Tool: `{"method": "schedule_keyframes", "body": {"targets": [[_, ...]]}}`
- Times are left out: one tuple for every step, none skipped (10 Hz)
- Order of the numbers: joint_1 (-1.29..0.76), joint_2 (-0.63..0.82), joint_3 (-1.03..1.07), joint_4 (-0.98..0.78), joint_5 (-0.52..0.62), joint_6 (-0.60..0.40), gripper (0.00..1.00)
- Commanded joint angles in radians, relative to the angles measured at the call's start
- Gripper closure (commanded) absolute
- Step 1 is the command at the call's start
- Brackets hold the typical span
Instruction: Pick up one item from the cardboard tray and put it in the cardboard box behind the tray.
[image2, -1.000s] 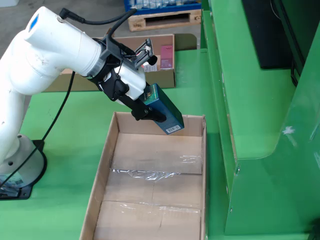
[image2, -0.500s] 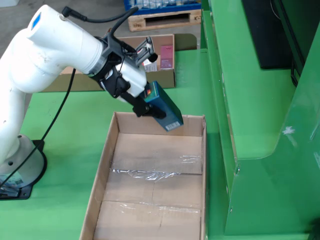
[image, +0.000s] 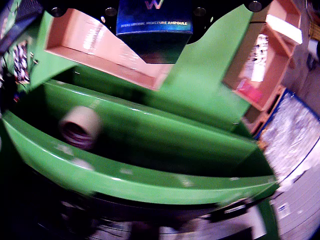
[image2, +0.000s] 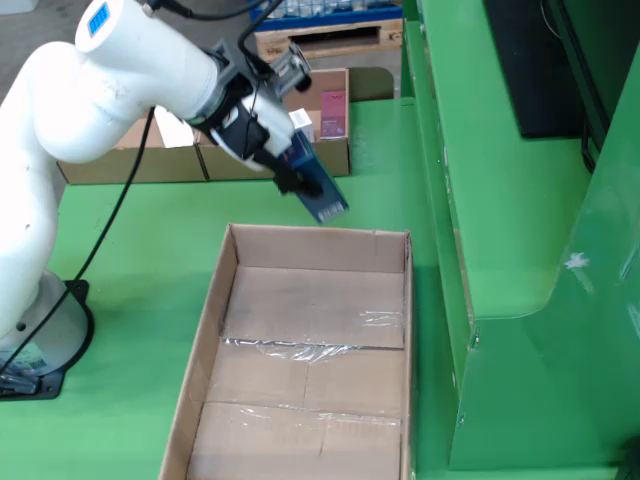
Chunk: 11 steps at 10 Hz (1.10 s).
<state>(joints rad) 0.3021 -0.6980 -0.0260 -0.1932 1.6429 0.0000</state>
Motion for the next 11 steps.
{"method": "schedule_keyframes", "body": {"targets": [[0.118,0.031,0.026,-0.024,0.072,-0.036,1.0],[0.15,0.038,0.026,-0.029,0.091,-0.046,1.0],[0.15,0.038,0.026,-0.029,0.091,-0.046,1.0],[0.15,0.038,0.026,-0.029,0.091,-0.046,1.0],[0.198,0.022,0.026,0.011,0.104,-0.053,1.0],[0.198,0.022,0.026,0.011,0.104,-0.053,1.0],[0.292,0.022,0.026,0.004,0.126,-0.064,1.0],[0.338,0.022,0.026,0.0,0.138,-0.073,1.0],[0.338,0.022,0.026,0.0,0.138,-0.073,1.0],[0.416,0.022,0.026,0.011,0.162,-0.088,1.0],[0.416,0.022,0.026,0.011,0.162,-0.088,1.0]]}}
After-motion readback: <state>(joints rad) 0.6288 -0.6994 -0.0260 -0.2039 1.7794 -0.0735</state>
